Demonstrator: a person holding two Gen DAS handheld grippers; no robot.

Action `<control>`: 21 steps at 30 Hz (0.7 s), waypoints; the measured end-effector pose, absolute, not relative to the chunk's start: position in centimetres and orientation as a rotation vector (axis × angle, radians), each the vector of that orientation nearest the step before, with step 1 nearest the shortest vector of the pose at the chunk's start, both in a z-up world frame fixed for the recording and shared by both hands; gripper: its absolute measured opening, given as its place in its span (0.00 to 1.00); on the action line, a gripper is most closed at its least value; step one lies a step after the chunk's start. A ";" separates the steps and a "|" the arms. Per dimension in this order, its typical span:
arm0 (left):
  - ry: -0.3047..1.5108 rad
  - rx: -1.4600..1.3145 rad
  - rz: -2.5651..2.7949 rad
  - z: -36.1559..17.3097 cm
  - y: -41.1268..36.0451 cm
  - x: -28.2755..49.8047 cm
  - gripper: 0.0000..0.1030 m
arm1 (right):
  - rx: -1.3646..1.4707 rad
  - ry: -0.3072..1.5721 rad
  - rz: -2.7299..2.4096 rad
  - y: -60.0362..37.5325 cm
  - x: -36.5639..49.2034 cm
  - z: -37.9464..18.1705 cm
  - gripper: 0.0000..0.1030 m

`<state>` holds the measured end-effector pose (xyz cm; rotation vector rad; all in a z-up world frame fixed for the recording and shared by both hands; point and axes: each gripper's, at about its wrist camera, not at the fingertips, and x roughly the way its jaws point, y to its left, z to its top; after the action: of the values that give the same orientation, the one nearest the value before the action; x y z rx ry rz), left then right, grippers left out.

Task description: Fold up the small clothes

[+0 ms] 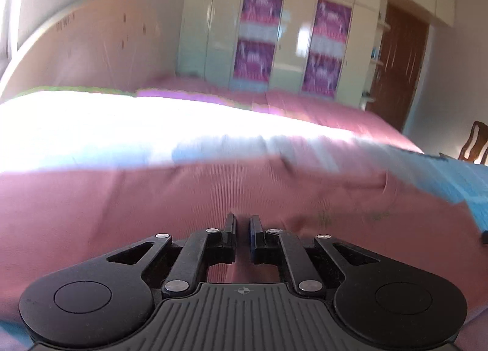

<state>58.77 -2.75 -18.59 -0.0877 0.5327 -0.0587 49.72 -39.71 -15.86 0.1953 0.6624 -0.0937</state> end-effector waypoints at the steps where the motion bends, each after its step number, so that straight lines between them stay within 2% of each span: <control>1: 0.519 -0.083 -0.087 -18.1 -3.4 58.7 0.06 | 0.186 0.678 -0.070 -39.3 50.8 -16.0 0.04; 8: 0.661 0.000 -0.209 -19.9 -6.7 61.7 0.05 | 0.020 0.711 0.129 -34.6 55.0 -16.0 0.00; 13: 0.660 -0.002 -0.219 -20.2 -6.4 62.4 0.05 | 0.154 0.728 -0.120 -42.4 57.6 -16.6 0.00; 16: 0.653 0.015 -0.208 -20.3 -6.7 61.8 0.05 | 0.058 0.747 -0.099 -41.3 57.6 -16.4 0.00; 21: 0.657 0.019 -0.250 -19.9 -5.9 61.2 0.05 | 0.122 0.781 -0.074 -41.7 55.8 -16.0 0.02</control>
<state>61.18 -5.94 -19.91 0.0188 0.6569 -0.2501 55.77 -41.72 -15.97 0.1217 0.7810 -0.0737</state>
